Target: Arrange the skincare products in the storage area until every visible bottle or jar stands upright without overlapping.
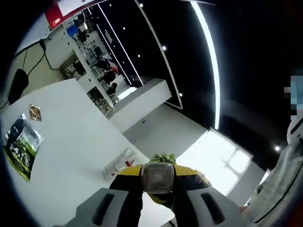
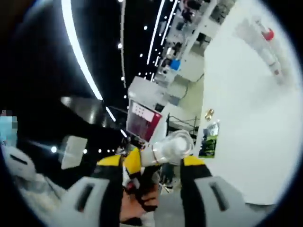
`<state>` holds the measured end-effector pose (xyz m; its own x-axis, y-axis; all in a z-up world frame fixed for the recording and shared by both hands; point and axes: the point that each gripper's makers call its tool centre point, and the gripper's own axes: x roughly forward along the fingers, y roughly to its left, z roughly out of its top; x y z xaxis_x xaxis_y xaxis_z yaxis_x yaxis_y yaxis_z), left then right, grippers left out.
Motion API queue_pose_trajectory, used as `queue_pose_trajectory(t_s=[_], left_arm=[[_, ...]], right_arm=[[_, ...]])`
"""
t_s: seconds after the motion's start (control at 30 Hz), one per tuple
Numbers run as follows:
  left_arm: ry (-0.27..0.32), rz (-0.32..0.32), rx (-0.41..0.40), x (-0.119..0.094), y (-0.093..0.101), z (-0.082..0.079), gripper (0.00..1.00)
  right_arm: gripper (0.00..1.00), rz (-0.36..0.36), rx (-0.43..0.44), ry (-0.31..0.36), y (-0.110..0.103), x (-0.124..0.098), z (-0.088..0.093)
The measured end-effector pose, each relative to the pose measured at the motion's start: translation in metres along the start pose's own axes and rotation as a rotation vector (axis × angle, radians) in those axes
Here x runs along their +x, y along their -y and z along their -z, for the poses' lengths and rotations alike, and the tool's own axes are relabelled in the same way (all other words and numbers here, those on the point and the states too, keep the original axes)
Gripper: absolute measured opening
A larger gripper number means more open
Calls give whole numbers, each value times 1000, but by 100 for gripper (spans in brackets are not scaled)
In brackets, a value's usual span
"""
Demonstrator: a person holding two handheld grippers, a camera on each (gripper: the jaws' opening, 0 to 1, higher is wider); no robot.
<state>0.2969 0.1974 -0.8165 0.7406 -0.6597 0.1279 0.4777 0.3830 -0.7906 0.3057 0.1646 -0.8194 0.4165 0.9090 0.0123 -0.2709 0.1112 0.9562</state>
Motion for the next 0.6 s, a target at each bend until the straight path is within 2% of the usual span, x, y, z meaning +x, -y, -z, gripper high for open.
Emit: queue_pose_trajectory(t_s=[0.17, 0.27, 0.3, 0.37, 0.5, 0.6], left_arm=[[-74, 14, 112, 2, 7, 15, 22], [-152, 29, 241, 3, 12, 27, 22], [-156, 30, 250, 3, 12, 28, 22], [-203, 39, 337, 3, 15, 35, 22], [-225, 37, 379, 1, 16, 36, 22], [-265, 34, 431, -1, 15, 43, 22]], right_arm=[[37, 30, 44, 34, 10, -4, -4], [27, 58, 84, 91, 16, -8, -11], [27, 60, 88, 89, 17, -9, -11], [26, 49, 134, 116, 18, -11, -14], [24, 20, 158, 76, 16, -13, -11], [22, 3, 113, 59, 9, -14, -13]])
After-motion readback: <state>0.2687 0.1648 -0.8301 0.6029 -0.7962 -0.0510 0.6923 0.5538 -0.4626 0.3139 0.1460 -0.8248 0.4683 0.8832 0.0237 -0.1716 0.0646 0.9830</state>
